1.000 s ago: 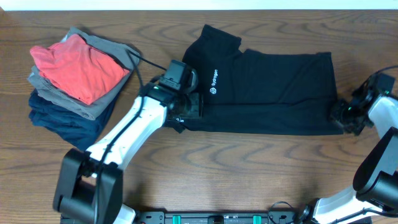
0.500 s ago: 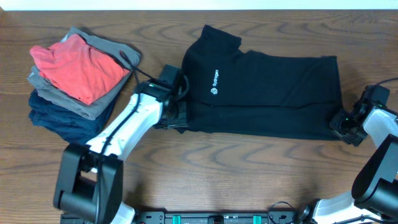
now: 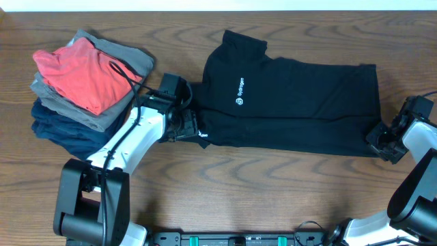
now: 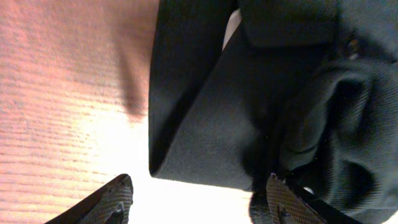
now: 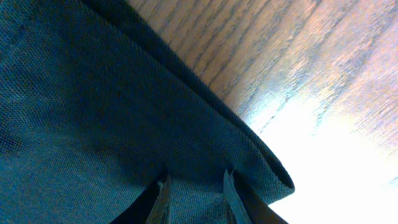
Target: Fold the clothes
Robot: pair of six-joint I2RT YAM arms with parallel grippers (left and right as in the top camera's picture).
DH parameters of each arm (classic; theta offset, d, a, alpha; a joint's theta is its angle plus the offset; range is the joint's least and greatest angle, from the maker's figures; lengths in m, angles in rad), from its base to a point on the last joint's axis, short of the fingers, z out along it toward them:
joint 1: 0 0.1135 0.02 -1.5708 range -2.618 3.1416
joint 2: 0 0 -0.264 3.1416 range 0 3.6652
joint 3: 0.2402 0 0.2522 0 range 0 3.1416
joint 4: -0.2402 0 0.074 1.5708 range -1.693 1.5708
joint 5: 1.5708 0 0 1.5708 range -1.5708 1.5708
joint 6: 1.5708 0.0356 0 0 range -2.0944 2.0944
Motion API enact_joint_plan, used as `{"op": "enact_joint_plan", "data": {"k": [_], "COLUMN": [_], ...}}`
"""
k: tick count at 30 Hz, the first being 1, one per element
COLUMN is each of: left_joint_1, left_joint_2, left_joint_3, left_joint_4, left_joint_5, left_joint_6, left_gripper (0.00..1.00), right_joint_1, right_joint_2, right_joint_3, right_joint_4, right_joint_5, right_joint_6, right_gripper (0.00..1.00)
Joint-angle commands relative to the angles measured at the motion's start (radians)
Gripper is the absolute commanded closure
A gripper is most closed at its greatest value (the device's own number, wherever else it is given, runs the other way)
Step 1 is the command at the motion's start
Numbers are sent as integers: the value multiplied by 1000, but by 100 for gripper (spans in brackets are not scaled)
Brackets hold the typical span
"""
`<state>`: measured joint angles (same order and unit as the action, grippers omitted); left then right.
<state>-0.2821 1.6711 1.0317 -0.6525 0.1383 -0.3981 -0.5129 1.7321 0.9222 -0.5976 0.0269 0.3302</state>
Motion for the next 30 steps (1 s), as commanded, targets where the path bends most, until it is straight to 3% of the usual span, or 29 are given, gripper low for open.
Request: {"op": "enact_joint_plan", "data": {"k": [1, 4, 10, 11, 14, 21, 30], "left_joint_1": [12, 18, 17, 18, 18, 71, 175], "left_joint_2": [10, 23, 76, 84, 88, 71, 14], "left_joint_3": [-17, -28, -79, -82, -82, -81, -80], "left_joint_4": [8, 25, 89, 90, 91, 30, -39], "left_joint_5": [-13, -16, -16, -16, -18, -177, -119], "left_joint_6": [-33, -37, -49, -48, -40, -41, -14], "left_gripper": [30, 31, 43, 50, 94, 94, 94], "right_joint_1": [-18, -18, -18, -18, -18, -18, -18], "right_joint_2": [42, 42, 42, 42, 42, 42, 42], "right_joint_3": [-48, -48, -48, -48, -48, -48, -48], "right_joint_4": [-8, -9, -8, -8, -8, -17, -39], "right_joint_5": [69, 69, 51, 51, 51, 60, 138], "right_joint_6": [17, 17, 17, 17, 17, 17, 51], "right_gripper": [72, 72, 72, 72, 72, 73, 74]}}
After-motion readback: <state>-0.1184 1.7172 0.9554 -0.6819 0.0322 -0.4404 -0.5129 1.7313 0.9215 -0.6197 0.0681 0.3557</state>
